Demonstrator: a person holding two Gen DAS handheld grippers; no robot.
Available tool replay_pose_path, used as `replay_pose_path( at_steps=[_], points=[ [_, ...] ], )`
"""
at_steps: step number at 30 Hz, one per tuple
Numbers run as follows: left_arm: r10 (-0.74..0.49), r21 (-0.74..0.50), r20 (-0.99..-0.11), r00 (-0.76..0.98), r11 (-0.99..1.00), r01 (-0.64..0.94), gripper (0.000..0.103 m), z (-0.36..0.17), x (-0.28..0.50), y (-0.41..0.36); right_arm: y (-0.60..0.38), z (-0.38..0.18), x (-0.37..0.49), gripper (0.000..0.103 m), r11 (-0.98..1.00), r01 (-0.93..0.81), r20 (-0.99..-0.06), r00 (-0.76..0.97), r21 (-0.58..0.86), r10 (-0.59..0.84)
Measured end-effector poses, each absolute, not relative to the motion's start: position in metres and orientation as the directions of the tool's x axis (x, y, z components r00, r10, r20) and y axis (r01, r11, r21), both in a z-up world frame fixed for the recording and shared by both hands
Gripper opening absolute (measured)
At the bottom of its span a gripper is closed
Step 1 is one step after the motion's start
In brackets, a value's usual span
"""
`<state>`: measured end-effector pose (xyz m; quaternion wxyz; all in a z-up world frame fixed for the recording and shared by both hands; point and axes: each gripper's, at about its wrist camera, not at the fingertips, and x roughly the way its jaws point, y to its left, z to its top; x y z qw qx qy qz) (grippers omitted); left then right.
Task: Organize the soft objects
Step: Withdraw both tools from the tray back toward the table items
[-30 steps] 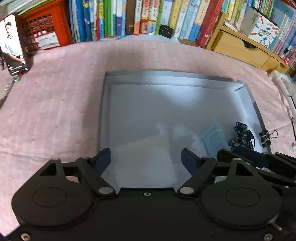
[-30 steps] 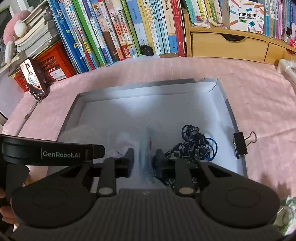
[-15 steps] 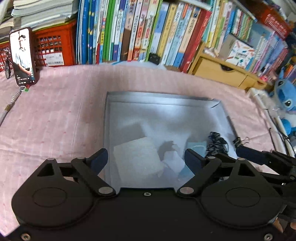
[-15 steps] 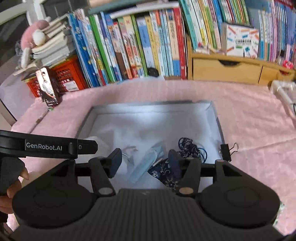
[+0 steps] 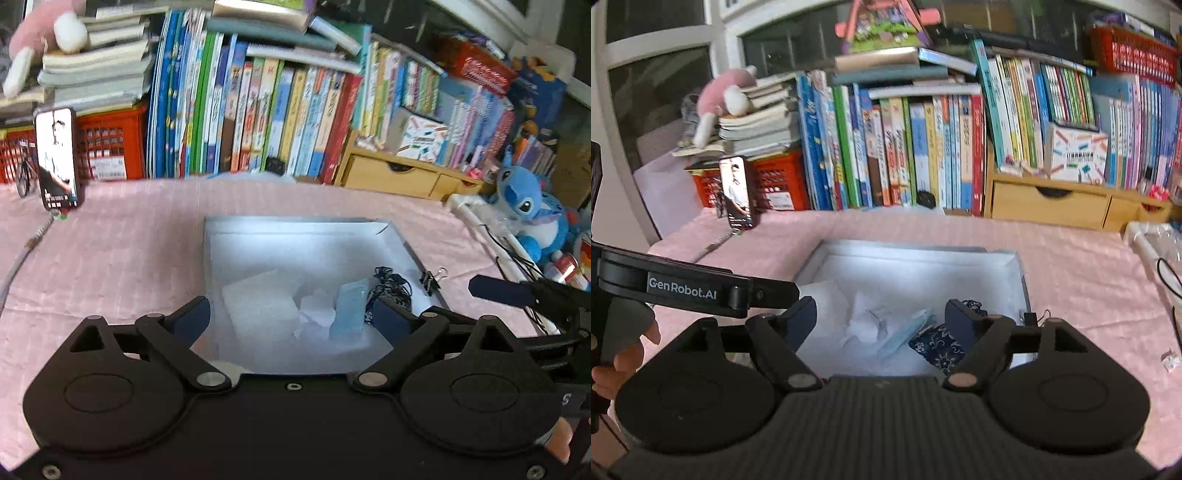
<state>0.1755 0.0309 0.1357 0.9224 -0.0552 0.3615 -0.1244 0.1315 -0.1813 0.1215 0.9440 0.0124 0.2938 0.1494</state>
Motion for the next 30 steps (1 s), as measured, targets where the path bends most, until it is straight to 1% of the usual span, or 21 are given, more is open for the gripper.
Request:
replay_pose_path(
  at_steps=[12, 16, 20, 26, 30],
  points=[
    [-0.280, -0.172, -0.535, 0.797, 0.960, 0.221, 0.097, 0.129, 0.099, 0.045, -0.172, 0.121, 0.078, 0.091, 0.945, -0.323, -0.459, 0.833, 0.054, 0.310],
    [-0.273, -0.171, -0.514, 0.813, 0.962, 0.215, 0.100, 0.122, 0.083, 0.053, -0.166, 0.113, 0.063, 0.097, 0.943, -0.333, -0.427, 0.851, 0.011, 0.305],
    [-0.273, -0.176, -0.483, 0.832, 0.961, 0.213, 0.100, 0.115, 0.068, 0.060, -0.155, 0.104, 0.053, 0.098, 0.940, -0.339, -0.410, 0.864, -0.041, 0.293],
    [-0.237, -0.130, -0.443, 0.865, 0.971, 0.200, 0.101, 0.104, 0.046, 0.063, -0.141, 0.095, 0.040, 0.101, 0.929, -0.361, -0.385, 0.871, -0.082, 0.304],
    [-0.213, -0.124, -0.425, 0.880, 0.976, 0.177, 0.102, 0.097, 0.033, 0.069, -0.134, 0.088, 0.033, 0.102, 0.924, -0.370, -0.374, 0.874, -0.101, 0.309]
  ],
)
